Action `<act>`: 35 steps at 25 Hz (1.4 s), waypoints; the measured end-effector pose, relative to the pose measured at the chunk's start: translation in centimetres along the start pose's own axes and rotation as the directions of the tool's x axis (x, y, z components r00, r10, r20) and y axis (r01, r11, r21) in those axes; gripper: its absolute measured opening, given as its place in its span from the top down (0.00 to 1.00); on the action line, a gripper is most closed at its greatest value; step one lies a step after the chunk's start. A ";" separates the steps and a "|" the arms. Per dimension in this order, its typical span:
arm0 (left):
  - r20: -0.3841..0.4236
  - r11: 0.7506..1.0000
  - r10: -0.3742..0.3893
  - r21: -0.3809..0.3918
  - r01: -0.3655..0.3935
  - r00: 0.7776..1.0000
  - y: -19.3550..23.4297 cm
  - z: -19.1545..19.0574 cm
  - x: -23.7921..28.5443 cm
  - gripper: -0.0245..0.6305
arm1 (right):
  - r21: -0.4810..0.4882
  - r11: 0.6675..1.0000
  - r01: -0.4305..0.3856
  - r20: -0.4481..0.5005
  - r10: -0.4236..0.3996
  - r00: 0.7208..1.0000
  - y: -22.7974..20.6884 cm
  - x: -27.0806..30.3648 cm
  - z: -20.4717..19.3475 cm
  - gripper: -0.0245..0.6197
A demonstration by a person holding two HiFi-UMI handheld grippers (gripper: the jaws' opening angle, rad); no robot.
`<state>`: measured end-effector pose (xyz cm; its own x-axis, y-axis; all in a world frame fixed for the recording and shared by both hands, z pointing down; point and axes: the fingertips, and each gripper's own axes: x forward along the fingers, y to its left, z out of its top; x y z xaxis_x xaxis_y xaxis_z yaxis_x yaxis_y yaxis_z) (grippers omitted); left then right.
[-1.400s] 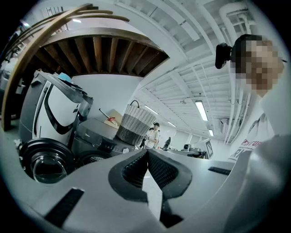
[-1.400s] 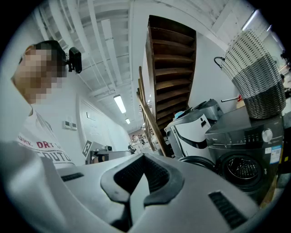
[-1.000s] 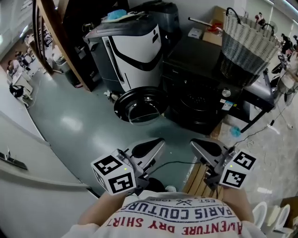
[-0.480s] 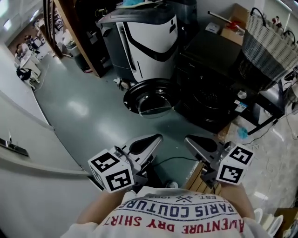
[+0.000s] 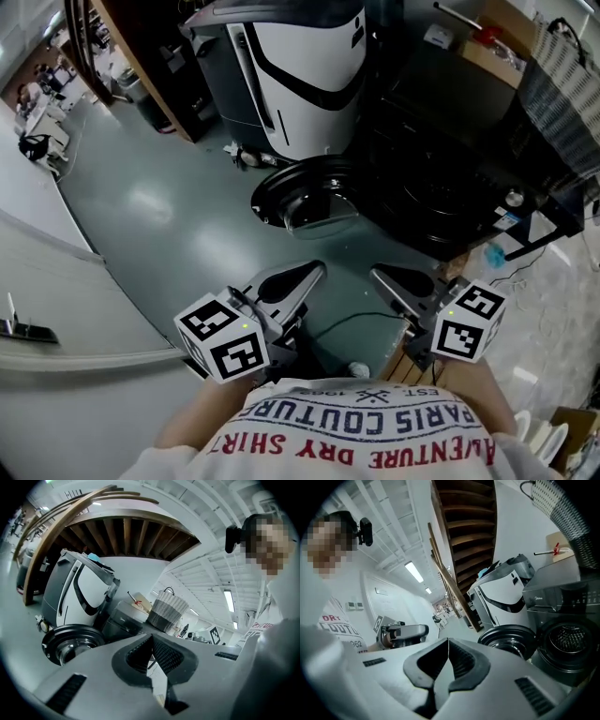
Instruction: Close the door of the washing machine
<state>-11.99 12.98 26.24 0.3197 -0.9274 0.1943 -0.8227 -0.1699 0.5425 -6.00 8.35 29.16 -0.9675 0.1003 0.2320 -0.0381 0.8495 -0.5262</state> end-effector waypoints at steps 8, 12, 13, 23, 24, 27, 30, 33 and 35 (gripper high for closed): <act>-0.060 0.999 0.028 -0.037 -0.030 0.998 12.4 3.7 -2.0 0.93 | 0.016 0.997 0.071 -0.102 -0.069 0.992 -2.7 12.6 0.5 0.93; -0.093 0.997 0.061 -0.045 -0.066 0.994 19.4 4.4 -2.9 0.93 | 0.037 0.995 0.092 -0.157 -0.085 0.984 -4.5 18.9 0.3 0.93; -0.107 0.997 0.072 -0.035 -0.076 0.992 21.1 4.3 -3.1 0.93 | 0.049 0.994 0.095 -0.165 -0.086 0.983 -4.9 20.4 0.3 0.93; -0.134 0.978 0.144 -0.134 -0.162 0.980 33.0 4.6 -6.7 0.93 | -0.059 0.982 0.177 -0.300 -0.187 0.935 -9.4 33.8 -0.4 0.93; -0.133 0.976 0.149 -0.139 -0.167 0.980 33.8 4.7 -6.8 0.93 | -0.086 0.979 0.186 -0.312 -0.203 0.928 -10.0 34.8 -0.4 0.93; -0.132 0.970 0.166 -0.157 -0.186 0.977 35.5 4.7 -7.5 0.93 | -0.194 0.958 0.211 -0.353 -0.269 0.896 -12.2 37.5 -0.9 0.93; -0.131 0.962 0.181 -0.184 -0.204 0.975 37.0 4.5 -8.2 0.93 | -0.283 0.930 0.234 -0.387 -0.334 0.859 -14.4 40.0 -1.4 0.93; -0.132 0.954 0.194 -0.208 -0.218 0.972 38.3 4.1 -8.8 0.93 | -0.329 0.905 0.270 -0.413 -0.395 0.820 -16.7 42.0 -1.9 0.93; -0.132 0.948 0.203 -0.220 -0.228 0.970 39.1 3.9 -9.0 0.93 | -0.366 0.884 0.292 -0.425 -0.438 0.792 -18.4 43.2 -2.5 0.93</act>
<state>-48.89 13.39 42.56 0.2053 -0.8902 0.4067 -0.7496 0.1242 0.6501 -46.52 -1.68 50.94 -0.6437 -0.0726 0.7618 -0.2251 0.9694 -0.0978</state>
